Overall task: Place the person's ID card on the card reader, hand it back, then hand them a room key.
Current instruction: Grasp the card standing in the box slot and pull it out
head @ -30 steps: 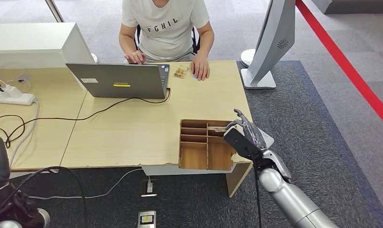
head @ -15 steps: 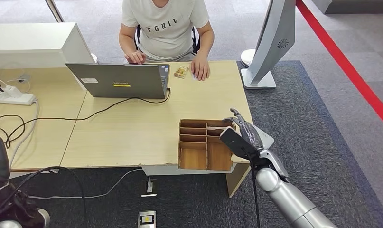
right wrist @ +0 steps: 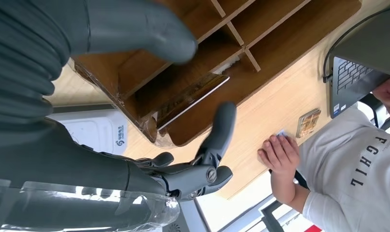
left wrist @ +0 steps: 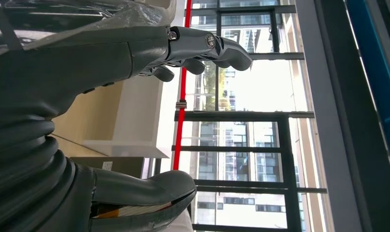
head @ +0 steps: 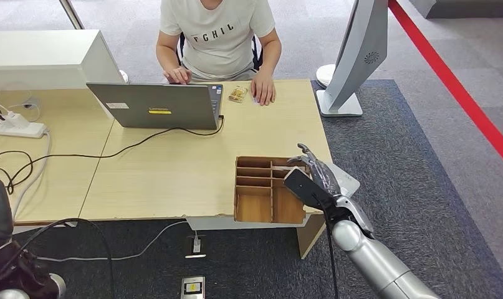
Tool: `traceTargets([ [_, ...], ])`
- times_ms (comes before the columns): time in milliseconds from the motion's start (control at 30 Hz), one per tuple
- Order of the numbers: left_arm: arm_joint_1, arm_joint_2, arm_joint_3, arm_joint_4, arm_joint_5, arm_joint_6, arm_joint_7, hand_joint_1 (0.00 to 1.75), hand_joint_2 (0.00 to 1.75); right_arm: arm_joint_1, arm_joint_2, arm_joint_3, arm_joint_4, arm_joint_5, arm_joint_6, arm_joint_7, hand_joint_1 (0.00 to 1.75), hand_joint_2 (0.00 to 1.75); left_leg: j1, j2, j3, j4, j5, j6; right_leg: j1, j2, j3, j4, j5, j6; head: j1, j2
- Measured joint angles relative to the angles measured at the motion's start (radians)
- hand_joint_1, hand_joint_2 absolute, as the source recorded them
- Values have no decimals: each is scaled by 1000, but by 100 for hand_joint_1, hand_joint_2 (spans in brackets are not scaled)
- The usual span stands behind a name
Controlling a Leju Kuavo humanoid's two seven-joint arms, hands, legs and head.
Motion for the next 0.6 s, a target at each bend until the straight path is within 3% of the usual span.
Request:
traceTargets([
  [133, 1, 0, 0, 0, -4, 0, 0, 0, 175, -5, 5, 1, 7, 0, 1, -5, 39, 175, 0, 0, 0, 0, 0, 0, 0, 0, 0, 0, 0, 0, 0, 0],
  [233, 2, 0, 0, 0, -6, 0, 0, 0, 175, -9, 9, 2, 11, 0, 1, -6, 58, 175, 0, 0, 0, 0, 0, 0, 0, 0, 0, 0, 0, 0, 0, 0],
  [300, 3, 0, 0, 0, -6, 0, 0, 0, 175, -11, 12, 3, 15, 0, 1, -6, 87, 175, 0, 0, 0, 0, 0, 0, 0, 0, 0, 0, 0, 0, 0, 0],
  [367, 4, 0, 0, 0, -6, 0, 0, 0, 175, -12, 13, 3, 18, 0, 1, -6, 132, 175, 0, 0, 0, 0, 0, 0, 0, 0, 0, 0, 0, 0, 0, 0],
  [433, 4, 0, 0, 0, -6, 0, 0, 0, 175, -12, 14, 3, 18, 0, 1, -7, 164, 175, 0, 0, 0, 0, 0, 0, 0, 0, 0, 0, 0, 0, 0, 0],
  [600, 5, 0, 0, 0, -5, 0, 0, 0, 175, -12, 17, 3, 23, -1, 1, -11, 175, 175, 0, 0, 0, 0, 0, 0, 0, 0, 0, 0, 0, 0, 0, 0],
])
